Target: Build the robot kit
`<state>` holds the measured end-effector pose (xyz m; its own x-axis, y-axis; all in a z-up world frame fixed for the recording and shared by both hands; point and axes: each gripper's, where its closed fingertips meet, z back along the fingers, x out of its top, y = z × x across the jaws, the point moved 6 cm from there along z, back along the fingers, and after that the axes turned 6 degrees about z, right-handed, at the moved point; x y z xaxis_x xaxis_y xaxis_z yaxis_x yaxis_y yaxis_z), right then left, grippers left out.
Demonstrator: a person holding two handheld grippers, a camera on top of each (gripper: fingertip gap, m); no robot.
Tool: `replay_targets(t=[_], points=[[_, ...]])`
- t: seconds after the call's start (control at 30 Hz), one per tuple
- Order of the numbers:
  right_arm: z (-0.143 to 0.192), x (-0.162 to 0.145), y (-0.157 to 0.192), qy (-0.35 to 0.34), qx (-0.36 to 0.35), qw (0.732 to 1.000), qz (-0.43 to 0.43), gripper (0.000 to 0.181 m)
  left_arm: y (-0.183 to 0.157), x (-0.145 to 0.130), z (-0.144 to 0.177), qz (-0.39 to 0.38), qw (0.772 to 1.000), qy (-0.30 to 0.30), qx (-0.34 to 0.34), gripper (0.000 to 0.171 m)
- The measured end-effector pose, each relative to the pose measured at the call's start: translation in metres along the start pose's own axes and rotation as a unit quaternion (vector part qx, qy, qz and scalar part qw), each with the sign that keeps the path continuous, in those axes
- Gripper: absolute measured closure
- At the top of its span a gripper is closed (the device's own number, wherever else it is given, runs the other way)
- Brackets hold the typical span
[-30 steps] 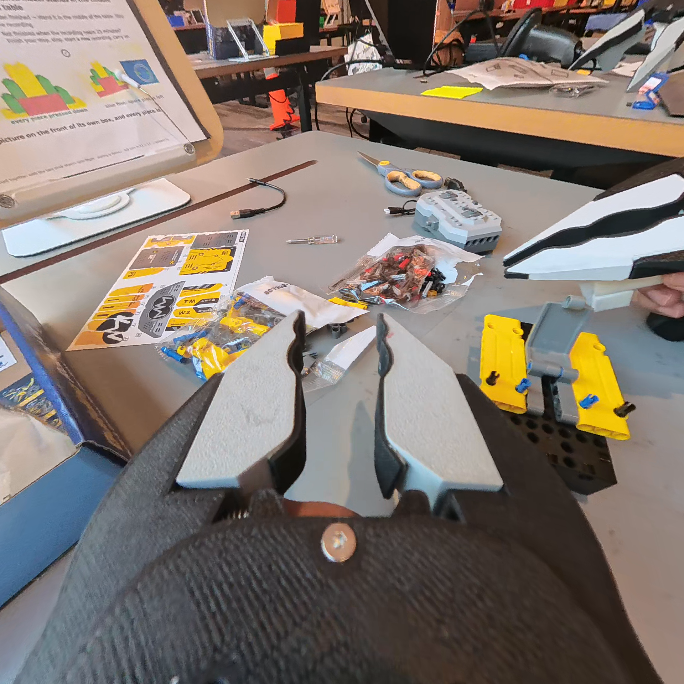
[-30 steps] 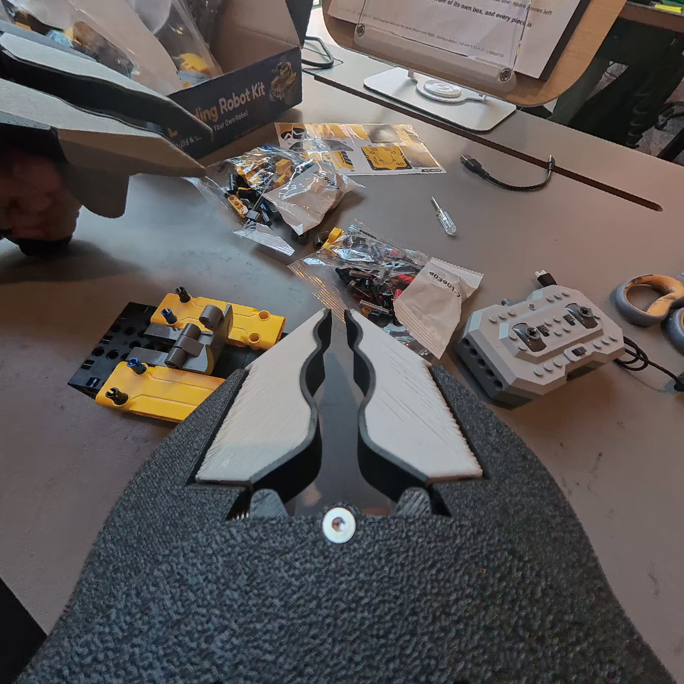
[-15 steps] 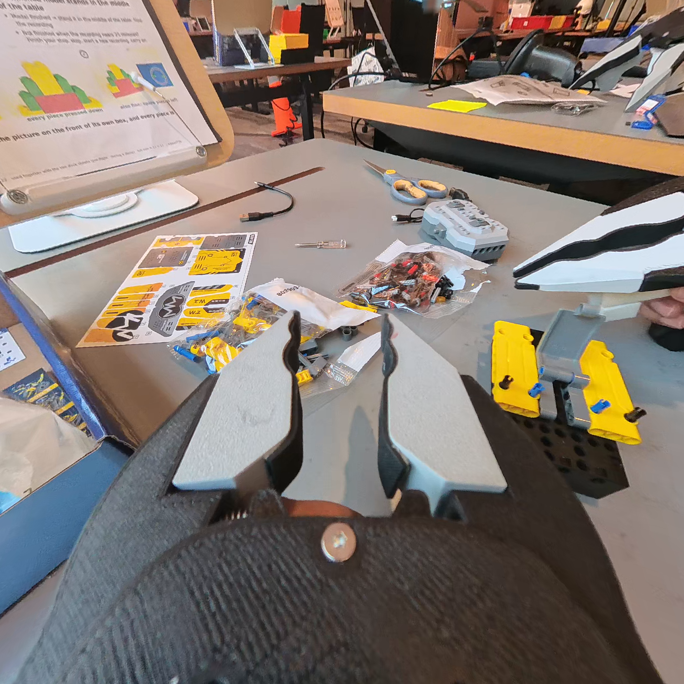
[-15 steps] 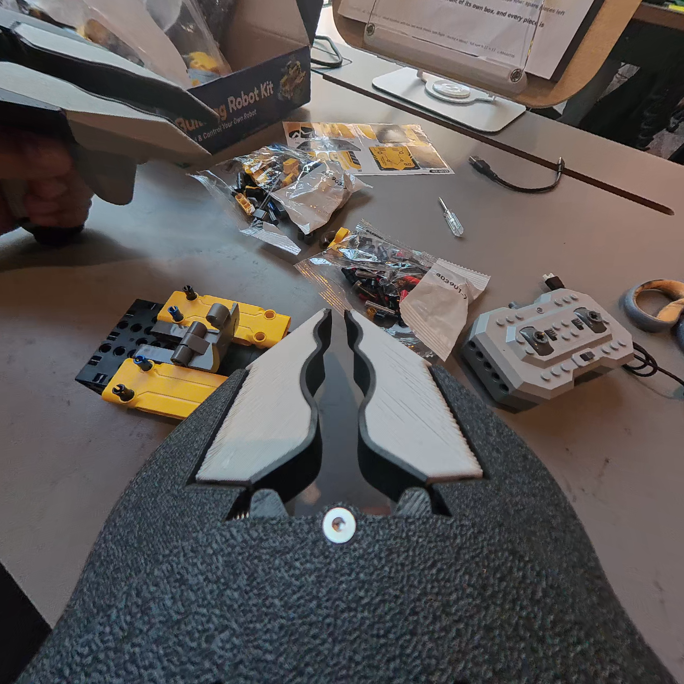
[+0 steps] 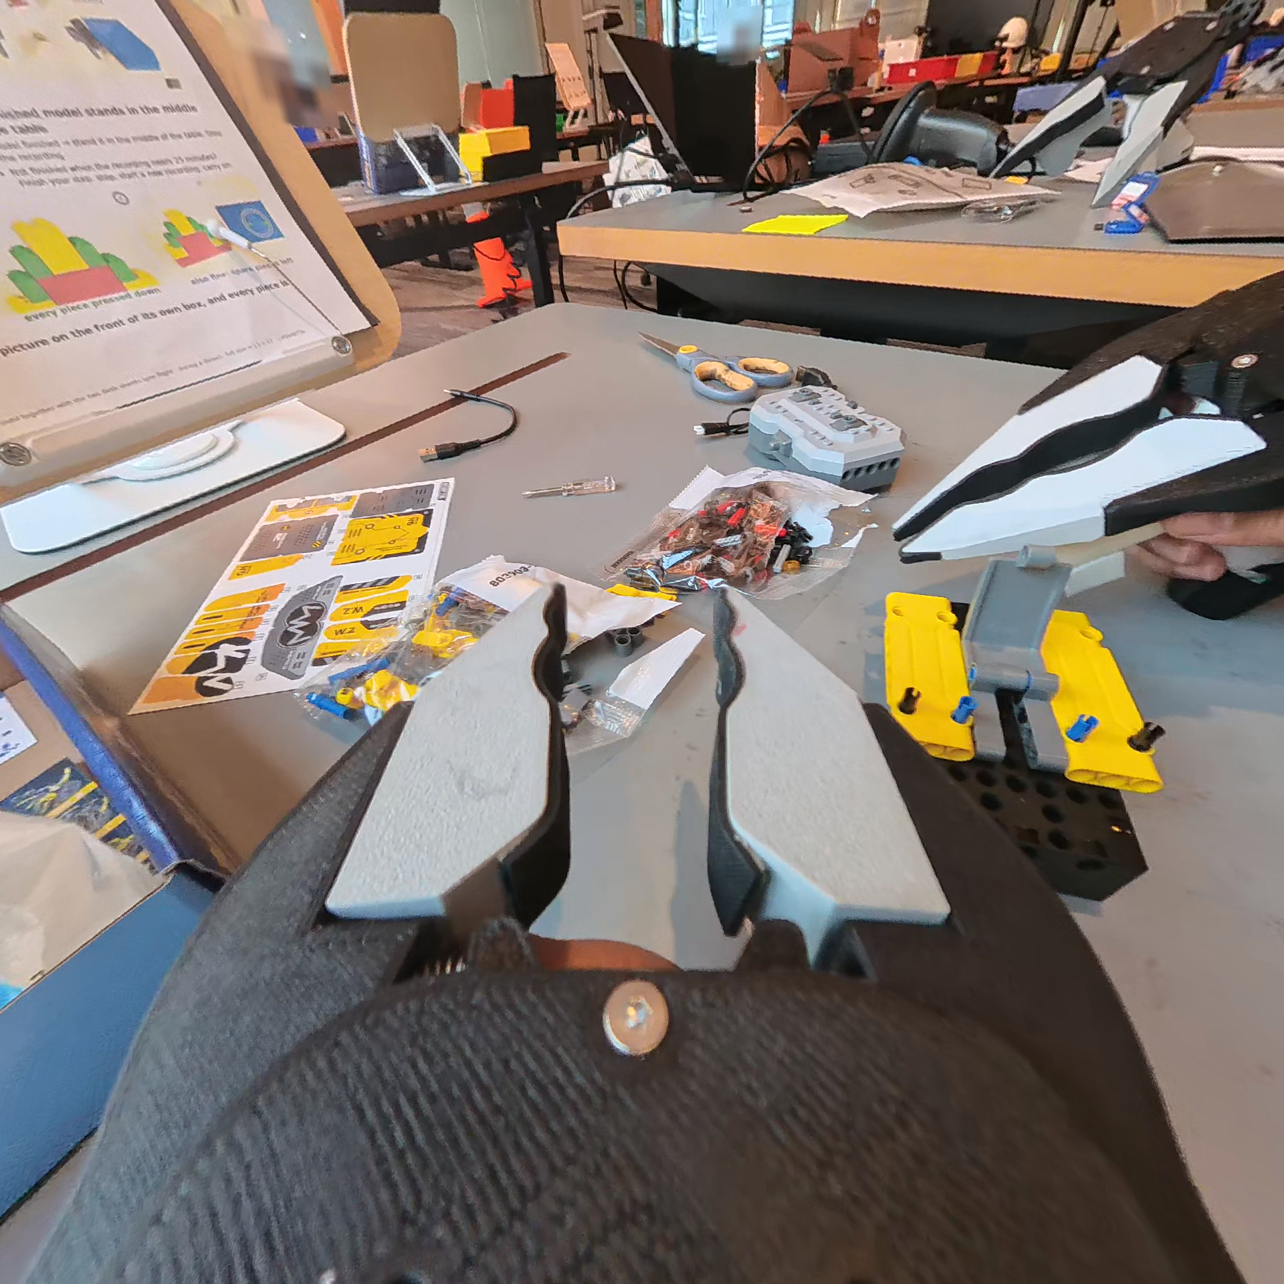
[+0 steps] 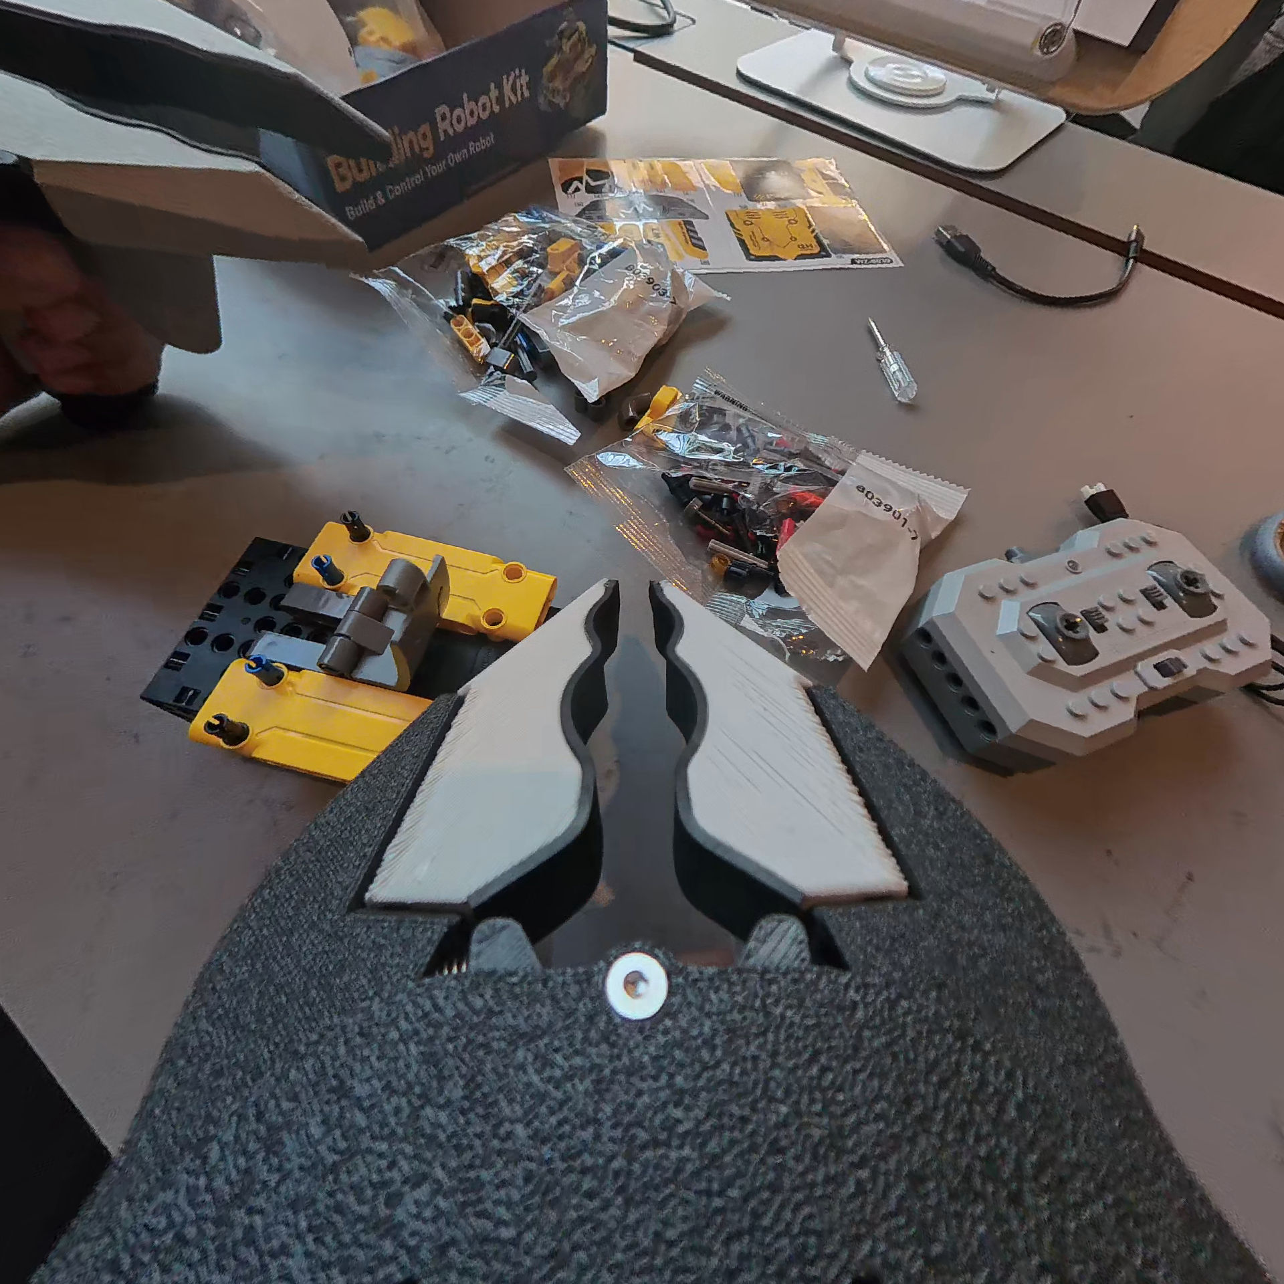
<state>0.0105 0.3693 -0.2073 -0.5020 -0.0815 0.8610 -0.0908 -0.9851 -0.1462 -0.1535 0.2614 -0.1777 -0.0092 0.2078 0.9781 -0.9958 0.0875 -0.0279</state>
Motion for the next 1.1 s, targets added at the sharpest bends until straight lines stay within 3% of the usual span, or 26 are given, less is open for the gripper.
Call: replay_targets(t=[0.2,0.47,0.67,0.87,1.03,1.1], points=[[-0.004,-0.001,-0.002,0.012,-0.005,1.0,-0.006,0.172,0.031,-0.001,0.015,0.03,0.991,-0.008,0.128,0.147],[-0.004,-0.001,-0.001,0.01,-0.003,1.0,-0.004,0.172,0.032,-0.01,0.012,0.033,0.993,0.046,0.106,0.159],[-0.003,0.0,0.0,0.008,-0.003,1.0,0.002,0.172,0.038,-0.024,-0.003,0.035,0.981,0.134,0.135,0.146],[-0.002,0.001,0.002,0.003,-0.005,1.0,0.01,0.172,0.048,-0.026,-0.001,0.054,0.972,0.138,0.183,0.144],[-0.002,0.001,0.002,0.003,0.0,1.0,0.011,0.172,0.053,-0.044,-0.019,0.066,0.954,0.243,0.162,0.124],[-0.002,0.001,0.002,0.003,0.0,1.0,0.011,0.172,0.056,-0.044,-0.022,0.066,0.955,0.244,0.156,0.14]])
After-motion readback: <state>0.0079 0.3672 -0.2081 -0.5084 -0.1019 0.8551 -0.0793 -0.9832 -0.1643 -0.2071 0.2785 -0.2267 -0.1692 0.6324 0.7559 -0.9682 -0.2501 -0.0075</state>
